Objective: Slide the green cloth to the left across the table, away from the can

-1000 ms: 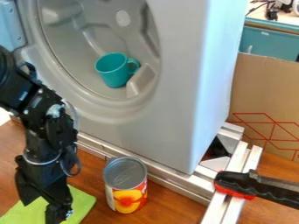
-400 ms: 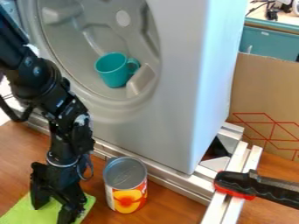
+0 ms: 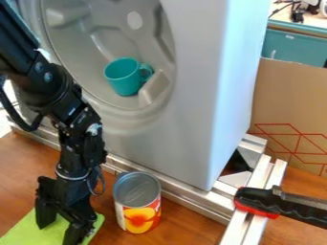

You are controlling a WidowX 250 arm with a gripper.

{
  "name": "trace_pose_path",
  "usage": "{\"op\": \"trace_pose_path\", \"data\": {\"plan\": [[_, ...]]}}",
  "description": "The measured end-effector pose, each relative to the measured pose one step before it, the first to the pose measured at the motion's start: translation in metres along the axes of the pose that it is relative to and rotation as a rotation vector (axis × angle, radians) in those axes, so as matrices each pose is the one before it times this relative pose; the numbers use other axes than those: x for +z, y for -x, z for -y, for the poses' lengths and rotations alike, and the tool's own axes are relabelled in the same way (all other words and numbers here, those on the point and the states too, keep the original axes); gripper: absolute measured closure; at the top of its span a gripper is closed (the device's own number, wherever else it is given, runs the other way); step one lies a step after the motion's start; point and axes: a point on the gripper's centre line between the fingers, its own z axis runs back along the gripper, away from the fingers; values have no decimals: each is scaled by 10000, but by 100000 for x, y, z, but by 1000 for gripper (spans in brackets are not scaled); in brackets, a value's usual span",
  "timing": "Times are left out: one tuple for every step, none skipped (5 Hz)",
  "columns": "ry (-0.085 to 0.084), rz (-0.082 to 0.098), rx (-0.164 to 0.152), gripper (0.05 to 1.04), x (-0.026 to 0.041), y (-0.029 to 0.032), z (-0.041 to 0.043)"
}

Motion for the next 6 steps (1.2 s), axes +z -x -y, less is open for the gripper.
{"op": "trace_pose_path", "data": {"plan": [[-47,-234,84,83,-405,107,-1809],[-83,14,332,83,-147,-737,-2877],[-2,-110,213,83,-292,-190,-2259],[122,-38,177,83,-398,407,-1398],[-41,-388,5,83,-140,255,-632],[102,-208,170,83,-300,141,-1369]]}}
